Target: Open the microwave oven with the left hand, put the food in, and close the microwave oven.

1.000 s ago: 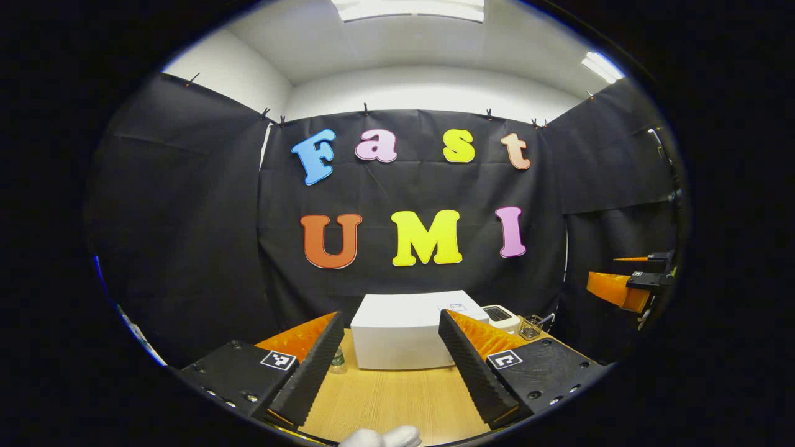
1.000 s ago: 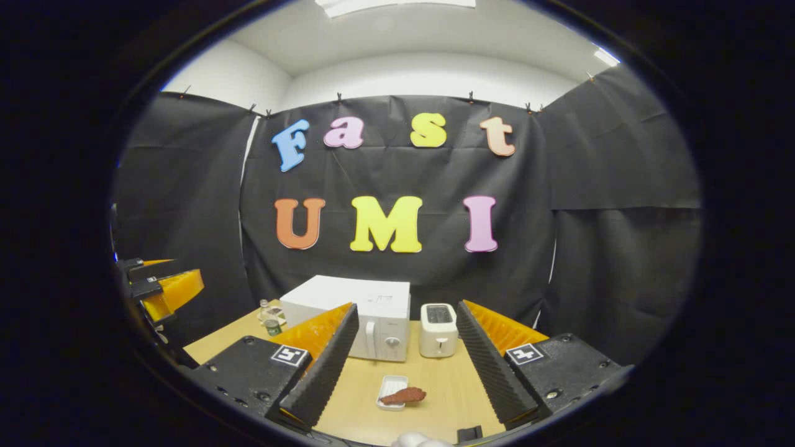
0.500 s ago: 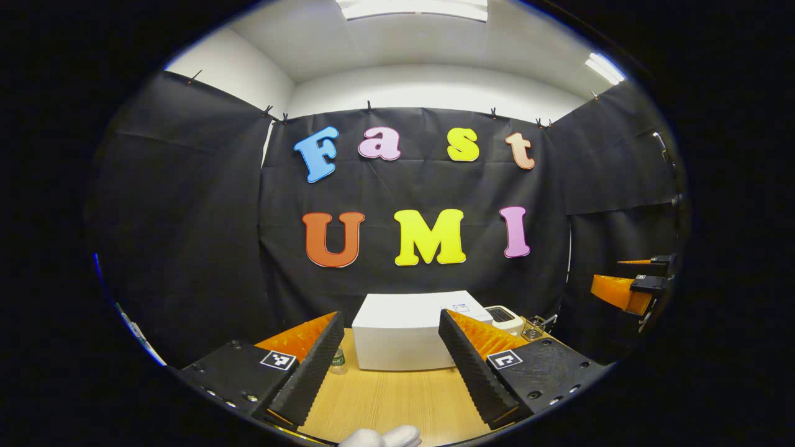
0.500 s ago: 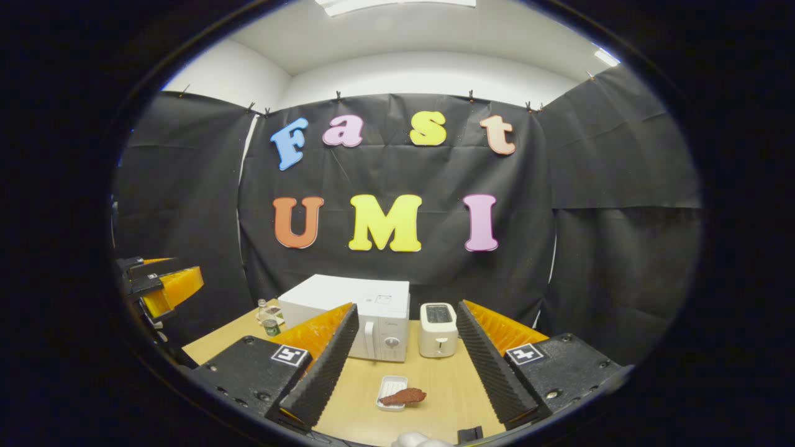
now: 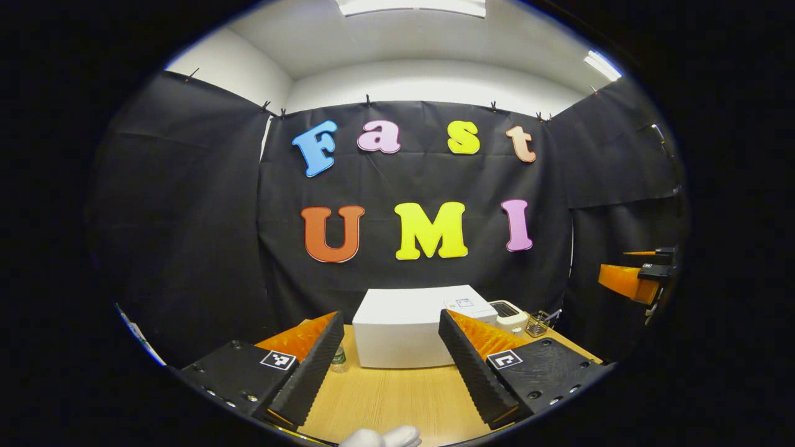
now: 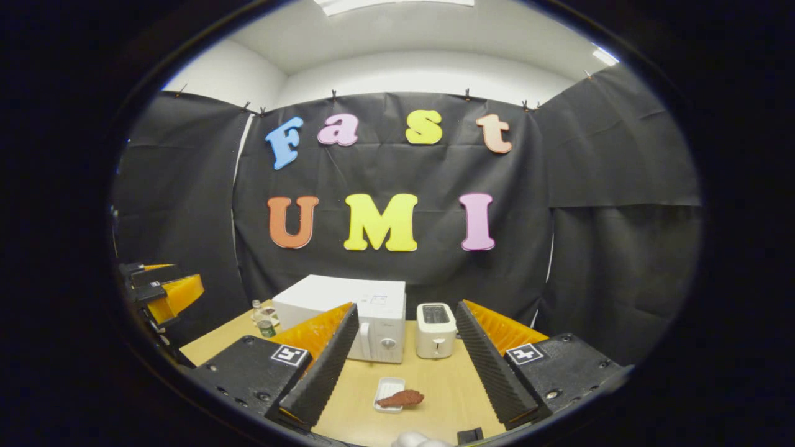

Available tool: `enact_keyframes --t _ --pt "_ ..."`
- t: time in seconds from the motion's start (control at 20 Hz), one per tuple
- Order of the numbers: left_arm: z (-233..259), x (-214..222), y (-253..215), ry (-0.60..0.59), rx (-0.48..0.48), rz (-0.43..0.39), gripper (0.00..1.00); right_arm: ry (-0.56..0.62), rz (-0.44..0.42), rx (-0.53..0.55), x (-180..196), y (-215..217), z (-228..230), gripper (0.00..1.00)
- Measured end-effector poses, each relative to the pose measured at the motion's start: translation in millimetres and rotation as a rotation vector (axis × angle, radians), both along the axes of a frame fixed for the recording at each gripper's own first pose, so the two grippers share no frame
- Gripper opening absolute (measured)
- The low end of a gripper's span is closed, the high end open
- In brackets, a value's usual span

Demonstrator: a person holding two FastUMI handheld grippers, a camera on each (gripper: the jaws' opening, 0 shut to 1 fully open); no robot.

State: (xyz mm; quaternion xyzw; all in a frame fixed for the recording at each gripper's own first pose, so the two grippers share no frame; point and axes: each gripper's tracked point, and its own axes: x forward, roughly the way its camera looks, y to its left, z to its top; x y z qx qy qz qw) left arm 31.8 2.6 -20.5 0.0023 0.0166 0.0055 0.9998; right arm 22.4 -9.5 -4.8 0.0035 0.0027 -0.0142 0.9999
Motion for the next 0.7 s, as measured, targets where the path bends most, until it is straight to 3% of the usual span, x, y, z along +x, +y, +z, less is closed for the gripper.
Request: enact_keyframes --t 0.05,0.1,0.4,0.7 --pt "-3.1 4.8 -3.0 0.002 0.006 0.001 0.95 0.000 0.001 0.004 2.5 -3.1 -1.2 0.91" --pt "-8.0 9.8 -7.7 0.007 0.008 0.002 0.96 -0.001 0.005 0.008 5.2 -6.8 -0.4 1.00" --pt "-55.0 65.3 -71.0 0.026 0.004 -0.028 0.95 0.009 0.019 0.043 30.6 -52.0 4.1 1.00" --pt "-147.8 149.8 -149.5 0.082 -0.016 -0.071 0.95 0.056 -0.035 -0.002 54.7 -115.0 -3.3 1.00"
